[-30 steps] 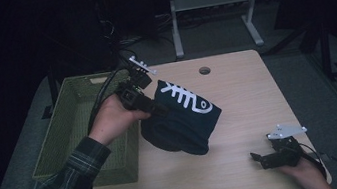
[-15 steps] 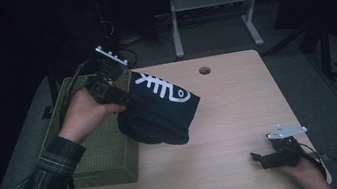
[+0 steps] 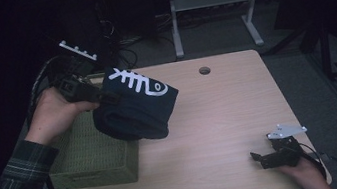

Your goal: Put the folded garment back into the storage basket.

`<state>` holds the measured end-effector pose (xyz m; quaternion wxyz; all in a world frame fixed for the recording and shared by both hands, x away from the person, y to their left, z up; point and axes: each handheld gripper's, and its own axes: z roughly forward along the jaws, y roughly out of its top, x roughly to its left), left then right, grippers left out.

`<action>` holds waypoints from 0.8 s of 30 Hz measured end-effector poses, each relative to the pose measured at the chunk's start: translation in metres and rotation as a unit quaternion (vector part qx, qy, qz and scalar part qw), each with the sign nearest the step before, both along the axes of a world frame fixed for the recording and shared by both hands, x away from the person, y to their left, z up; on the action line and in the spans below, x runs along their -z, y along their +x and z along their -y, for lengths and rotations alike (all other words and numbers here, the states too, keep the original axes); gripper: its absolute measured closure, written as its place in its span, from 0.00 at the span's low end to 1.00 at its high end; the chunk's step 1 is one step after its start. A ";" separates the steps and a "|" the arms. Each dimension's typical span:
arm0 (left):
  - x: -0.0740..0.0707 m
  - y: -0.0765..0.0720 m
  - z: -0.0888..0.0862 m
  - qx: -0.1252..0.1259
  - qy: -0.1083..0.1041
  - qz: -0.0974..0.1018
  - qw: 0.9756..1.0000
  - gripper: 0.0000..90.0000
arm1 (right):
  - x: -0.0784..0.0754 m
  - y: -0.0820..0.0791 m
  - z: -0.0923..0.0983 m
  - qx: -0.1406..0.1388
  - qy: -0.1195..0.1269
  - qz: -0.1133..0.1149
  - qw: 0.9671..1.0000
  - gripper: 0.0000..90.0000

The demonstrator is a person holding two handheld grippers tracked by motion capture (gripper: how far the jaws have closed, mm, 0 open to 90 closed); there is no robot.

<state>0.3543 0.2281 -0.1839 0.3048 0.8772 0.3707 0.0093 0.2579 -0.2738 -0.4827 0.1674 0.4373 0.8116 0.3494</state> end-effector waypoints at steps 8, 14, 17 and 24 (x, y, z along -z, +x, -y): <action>-0.001 -0.004 -0.028 -0.032 -0.010 0.005 0.999 0.78 | 0.000 0.000 0.000 0.001 0.000 0.001 1.000 0.08; -0.012 -0.011 -0.049 -0.054 -0.012 0.015 0.998 0.78 | 0.000 0.000 0.000 0.002 0.000 0.000 1.000 0.08; -0.015 -0.015 -0.060 -0.062 -0.014 0.019 0.998 0.78 | 0.000 0.000 0.000 0.002 0.000 0.000 1.000 0.08; -0.017 -0.022 -0.079 -0.074 -0.018 0.022 0.997 0.78 | 0.000 0.001 0.000 0.008 0.000 0.000 1.000 0.08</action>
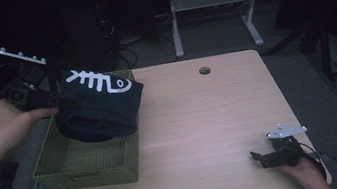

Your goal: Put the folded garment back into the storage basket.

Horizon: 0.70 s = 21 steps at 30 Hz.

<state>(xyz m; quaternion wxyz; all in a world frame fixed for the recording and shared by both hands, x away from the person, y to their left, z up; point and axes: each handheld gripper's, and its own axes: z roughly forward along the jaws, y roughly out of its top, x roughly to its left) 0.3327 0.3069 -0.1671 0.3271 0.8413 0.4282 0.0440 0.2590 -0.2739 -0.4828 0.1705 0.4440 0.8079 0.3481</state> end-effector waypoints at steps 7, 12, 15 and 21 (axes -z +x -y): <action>0.009 0.004 -0.019 -0.001 -0.006 -0.007 1.000 0.78 | 0.000 0.001 -0.001 0.000 -0.002 -0.002 1.000 0.07; 0.017 0.008 -0.033 0.002 -0.009 -0.014 1.000 0.78 | 0.000 0.001 -0.001 -0.001 -0.002 -0.001 1.000 0.07; 0.023 0.007 -0.042 0.000 -0.015 -0.016 1.000 0.78 | 0.000 0.002 0.000 -0.002 -0.003 0.001 1.000 0.07; 0.045 0.005 -0.056 -0.009 -0.025 -0.029 0.999 0.78 | 0.000 0.002 -0.001 0.001 -0.003 0.001 1.000 0.07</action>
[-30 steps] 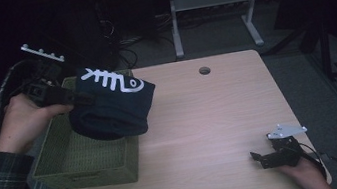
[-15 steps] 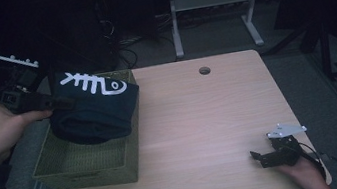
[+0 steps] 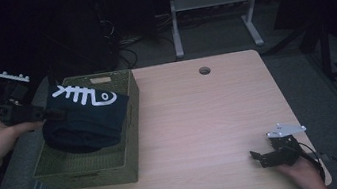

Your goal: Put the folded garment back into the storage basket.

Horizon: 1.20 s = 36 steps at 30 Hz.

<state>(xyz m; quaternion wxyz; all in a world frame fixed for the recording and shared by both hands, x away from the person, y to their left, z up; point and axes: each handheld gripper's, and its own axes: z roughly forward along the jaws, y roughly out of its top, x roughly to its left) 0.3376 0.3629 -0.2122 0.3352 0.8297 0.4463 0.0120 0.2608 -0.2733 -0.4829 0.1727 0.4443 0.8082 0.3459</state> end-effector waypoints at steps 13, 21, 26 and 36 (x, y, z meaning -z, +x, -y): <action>0.034 0.004 -0.013 -0.011 -0.010 -0.024 1.000 0.78 | 0.000 0.000 0.000 0.001 0.000 0.000 1.000 0.07; 0.059 0.009 -0.018 -0.020 -0.018 -0.043 0.999 0.78 | 0.000 0.000 0.000 0.001 0.000 0.000 1.000 0.07; 0.075 0.015 -0.024 -0.033 -0.019 -0.053 0.998 0.78 | 0.000 0.000 0.000 0.001 0.000 0.000 1.000 0.07; 0.113 0.032 -0.027 -0.044 0.001 -0.085 0.995 0.78 | 0.000 0.000 0.000 0.001 0.000 0.000 1.000 0.07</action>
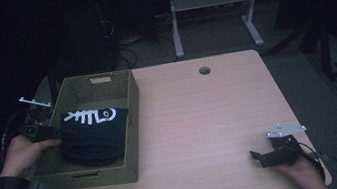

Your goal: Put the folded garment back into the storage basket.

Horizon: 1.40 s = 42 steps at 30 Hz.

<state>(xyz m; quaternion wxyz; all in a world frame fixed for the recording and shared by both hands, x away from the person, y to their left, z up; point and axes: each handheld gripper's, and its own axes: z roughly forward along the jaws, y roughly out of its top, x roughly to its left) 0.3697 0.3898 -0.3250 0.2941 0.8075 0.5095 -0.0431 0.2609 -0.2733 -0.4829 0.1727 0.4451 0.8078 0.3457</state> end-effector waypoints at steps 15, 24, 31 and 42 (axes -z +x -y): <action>0.028 0.018 0.003 -0.005 0.046 -0.015 0.999 0.75 | 0.000 0.000 0.000 0.000 0.000 0.000 1.000 0.07; 0.030 0.021 0.001 -0.016 0.082 -0.001 0.996 0.58 | 0.000 0.000 0.000 0.000 0.000 0.000 1.000 0.07; 0.021 0.018 -0.003 -0.031 0.102 0.020 0.994 0.43 | 0.000 0.000 0.000 -0.001 0.000 0.001 1.000 0.07; 0.007 0.012 0.002 -0.044 0.115 0.071 0.990 0.18 | 0.000 0.003 0.002 -0.020 0.000 0.001 1.000 0.07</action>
